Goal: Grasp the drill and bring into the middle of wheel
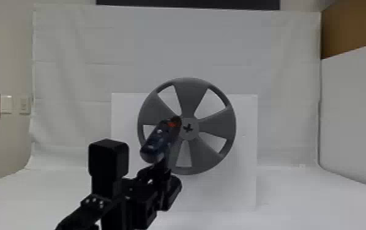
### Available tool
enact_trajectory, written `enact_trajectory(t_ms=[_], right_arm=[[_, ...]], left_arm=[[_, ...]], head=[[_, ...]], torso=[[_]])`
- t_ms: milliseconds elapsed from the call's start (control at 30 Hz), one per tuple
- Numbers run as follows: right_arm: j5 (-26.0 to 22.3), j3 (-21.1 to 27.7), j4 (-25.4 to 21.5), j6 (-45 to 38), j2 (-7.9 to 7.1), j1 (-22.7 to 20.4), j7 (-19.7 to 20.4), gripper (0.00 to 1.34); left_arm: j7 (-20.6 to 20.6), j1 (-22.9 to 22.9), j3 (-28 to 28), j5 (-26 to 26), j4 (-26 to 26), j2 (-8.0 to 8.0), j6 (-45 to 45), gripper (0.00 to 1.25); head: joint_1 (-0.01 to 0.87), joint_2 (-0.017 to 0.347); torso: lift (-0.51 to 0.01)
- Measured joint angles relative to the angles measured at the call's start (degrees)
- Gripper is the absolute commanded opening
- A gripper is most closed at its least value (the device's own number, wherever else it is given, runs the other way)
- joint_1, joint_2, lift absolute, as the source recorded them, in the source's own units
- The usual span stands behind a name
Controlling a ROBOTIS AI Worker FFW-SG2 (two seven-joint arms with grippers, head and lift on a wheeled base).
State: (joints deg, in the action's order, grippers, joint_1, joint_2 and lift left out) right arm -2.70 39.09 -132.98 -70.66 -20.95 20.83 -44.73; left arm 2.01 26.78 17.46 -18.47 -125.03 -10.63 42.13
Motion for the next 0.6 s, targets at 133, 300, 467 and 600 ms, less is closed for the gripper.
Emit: enact_trajectory(t_ms=[133,300,467,600], right_arm=[[0.0,-0.1,0.0,0.0,0.04,0.0,0.0,0.82],[0.0,-0.1,0.0,0.0,0.21,0.0,0.0,0.82],[0.0,-0.2,0.0,0.0,0.30,0.1,0.0,0.82],[0.2,-0.4,0.0,0.0,0.47,0.2,0.0,0.82]], left_arm=[[1.1,-1.7,-2.2,0.7,-1.5,0.00,0.2,0.04],[3.6,-3.8,-5.0,0.8,-2.2,0.15,0.2,0.04],[6.8,-5.7,-7.5,0.8,-2.4,0.43,0.3,0.04],[9.5,-6.8,-8.8,1.1,-2.4,0.63,1.0,0.04]], head=[[0.000,0.000],[0.000,0.000],[0.000,0.000],[0.000,0.000]], torso=[[-0.406],[-0.406],[-0.406],[-0.406]])
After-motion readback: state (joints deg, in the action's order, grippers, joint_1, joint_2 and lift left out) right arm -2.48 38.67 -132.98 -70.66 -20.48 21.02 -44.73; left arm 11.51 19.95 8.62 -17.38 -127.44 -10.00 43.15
